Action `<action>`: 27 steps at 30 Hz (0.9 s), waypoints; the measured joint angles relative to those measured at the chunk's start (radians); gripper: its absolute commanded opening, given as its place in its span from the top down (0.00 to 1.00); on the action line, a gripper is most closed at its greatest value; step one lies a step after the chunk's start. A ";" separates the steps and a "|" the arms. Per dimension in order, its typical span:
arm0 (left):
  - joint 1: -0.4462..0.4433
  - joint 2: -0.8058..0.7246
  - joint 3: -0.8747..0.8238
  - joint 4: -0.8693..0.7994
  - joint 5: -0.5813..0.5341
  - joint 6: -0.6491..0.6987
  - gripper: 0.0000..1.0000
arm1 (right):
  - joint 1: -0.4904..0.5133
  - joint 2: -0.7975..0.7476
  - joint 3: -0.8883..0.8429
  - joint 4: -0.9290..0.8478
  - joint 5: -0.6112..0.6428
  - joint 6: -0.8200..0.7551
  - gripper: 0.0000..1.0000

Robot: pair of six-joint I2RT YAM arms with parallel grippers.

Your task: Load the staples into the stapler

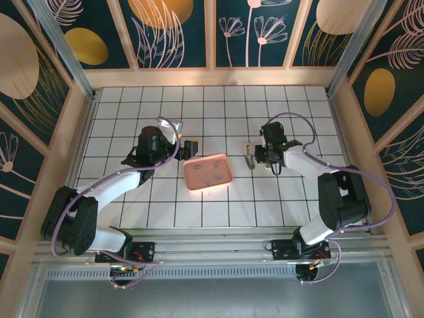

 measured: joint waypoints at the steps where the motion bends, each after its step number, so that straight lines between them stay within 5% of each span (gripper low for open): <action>1: 0.000 0.000 0.000 0.000 0.000 0.000 0.13 | -0.002 0.000 0.002 -0.003 0.007 0.000 0.76; 27: 0.000 -0.015 0.000 0.000 0.000 0.001 0.13 | -0.006 0.152 0.061 -0.105 0.071 0.028 0.74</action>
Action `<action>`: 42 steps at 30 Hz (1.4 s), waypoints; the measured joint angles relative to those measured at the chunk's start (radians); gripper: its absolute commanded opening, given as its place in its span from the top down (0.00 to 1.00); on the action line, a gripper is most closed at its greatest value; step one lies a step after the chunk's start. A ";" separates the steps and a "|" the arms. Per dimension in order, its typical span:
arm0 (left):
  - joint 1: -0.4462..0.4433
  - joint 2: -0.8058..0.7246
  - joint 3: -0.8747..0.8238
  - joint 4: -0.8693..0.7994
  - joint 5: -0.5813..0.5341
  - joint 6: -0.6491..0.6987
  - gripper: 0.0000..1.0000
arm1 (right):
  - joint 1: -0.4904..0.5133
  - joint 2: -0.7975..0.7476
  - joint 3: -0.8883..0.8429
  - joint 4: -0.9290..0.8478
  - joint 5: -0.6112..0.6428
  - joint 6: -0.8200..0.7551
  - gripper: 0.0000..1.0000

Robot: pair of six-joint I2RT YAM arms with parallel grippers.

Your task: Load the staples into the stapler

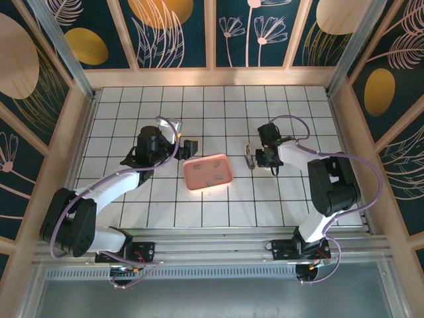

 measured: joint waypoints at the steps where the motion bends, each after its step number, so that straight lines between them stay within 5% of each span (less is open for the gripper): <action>1: 0.000 0.000 0.000 0.000 0.000 0.000 0.13 | 0.000 0.004 0.003 -0.001 0.003 0.000 0.75; 31: 0.000 0.000 0.000 0.000 0.000 0.003 0.13 | 0.014 -0.098 0.013 -0.017 0.045 0.021 0.83; 42: 0.000 -0.017 0.000 0.000 0.001 0.003 0.13 | 0.022 -0.265 -0.146 -0.013 -0.112 0.106 0.82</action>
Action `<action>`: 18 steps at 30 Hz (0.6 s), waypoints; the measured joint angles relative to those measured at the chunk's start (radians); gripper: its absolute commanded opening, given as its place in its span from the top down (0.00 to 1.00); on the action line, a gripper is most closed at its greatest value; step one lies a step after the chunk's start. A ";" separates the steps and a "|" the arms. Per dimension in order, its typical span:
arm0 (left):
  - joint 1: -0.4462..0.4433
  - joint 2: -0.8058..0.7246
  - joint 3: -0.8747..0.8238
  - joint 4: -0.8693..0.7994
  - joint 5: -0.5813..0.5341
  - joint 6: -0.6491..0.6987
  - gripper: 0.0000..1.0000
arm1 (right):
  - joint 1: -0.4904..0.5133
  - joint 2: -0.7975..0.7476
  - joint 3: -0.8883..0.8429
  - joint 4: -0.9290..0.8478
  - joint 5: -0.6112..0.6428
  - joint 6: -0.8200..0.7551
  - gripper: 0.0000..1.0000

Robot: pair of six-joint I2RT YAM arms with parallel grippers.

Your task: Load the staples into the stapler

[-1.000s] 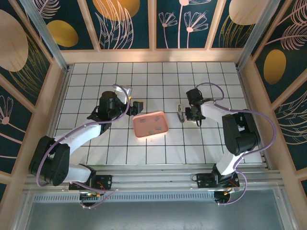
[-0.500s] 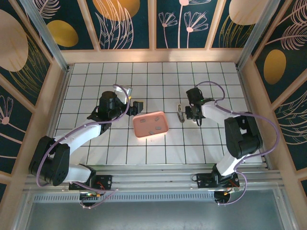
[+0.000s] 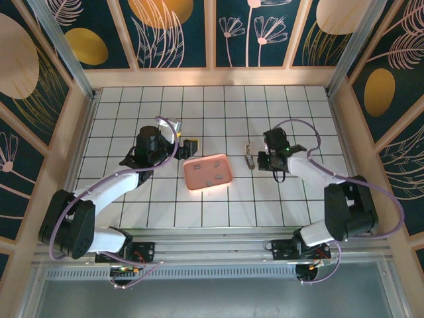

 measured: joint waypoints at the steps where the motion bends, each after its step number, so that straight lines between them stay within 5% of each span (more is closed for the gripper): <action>1: 0.000 -0.004 0.000 0.000 0.001 0.000 0.13 | 0.005 -0.023 -0.029 0.001 -0.019 0.014 0.82; 18: 0.000 -0.084 -0.013 0.049 0.171 0.064 0.14 | 0.027 -0.122 -0.222 0.007 -0.146 0.101 0.82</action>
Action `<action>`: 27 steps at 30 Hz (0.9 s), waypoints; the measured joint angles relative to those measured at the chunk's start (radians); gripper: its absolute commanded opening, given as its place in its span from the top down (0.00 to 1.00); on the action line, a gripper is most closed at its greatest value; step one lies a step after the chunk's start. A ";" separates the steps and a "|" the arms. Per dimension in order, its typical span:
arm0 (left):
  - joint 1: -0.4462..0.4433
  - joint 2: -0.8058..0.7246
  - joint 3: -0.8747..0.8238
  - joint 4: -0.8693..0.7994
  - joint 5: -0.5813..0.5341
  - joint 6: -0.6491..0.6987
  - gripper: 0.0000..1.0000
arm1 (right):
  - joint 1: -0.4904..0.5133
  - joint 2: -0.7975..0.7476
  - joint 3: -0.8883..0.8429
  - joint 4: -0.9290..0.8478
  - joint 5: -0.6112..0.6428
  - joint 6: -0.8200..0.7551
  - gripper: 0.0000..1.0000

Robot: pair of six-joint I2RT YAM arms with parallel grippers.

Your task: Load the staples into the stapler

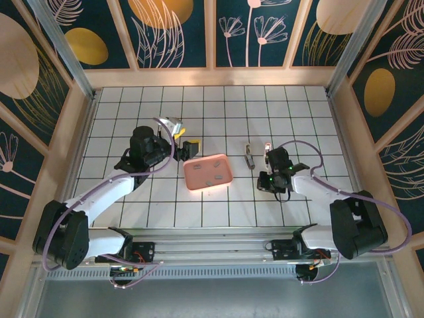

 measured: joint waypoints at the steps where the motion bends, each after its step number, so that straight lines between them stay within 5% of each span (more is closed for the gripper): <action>1: 0.000 0.000 0.000 0.003 0.022 0.006 0.14 | 0.000 0.004 0.000 0.000 -0.002 0.000 0.82; 7: 0.000 0.000 -0.005 0.008 0.097 0.026 0.14 | 0.000 0.019 0.000 0.000 -0.002 0.000 0.81; 27: 0.000 0.000 -0.010 0.011 0.102 0.031 0.14 | 0.019 0.076 0.139 -0.157 0.049 0.018 0.71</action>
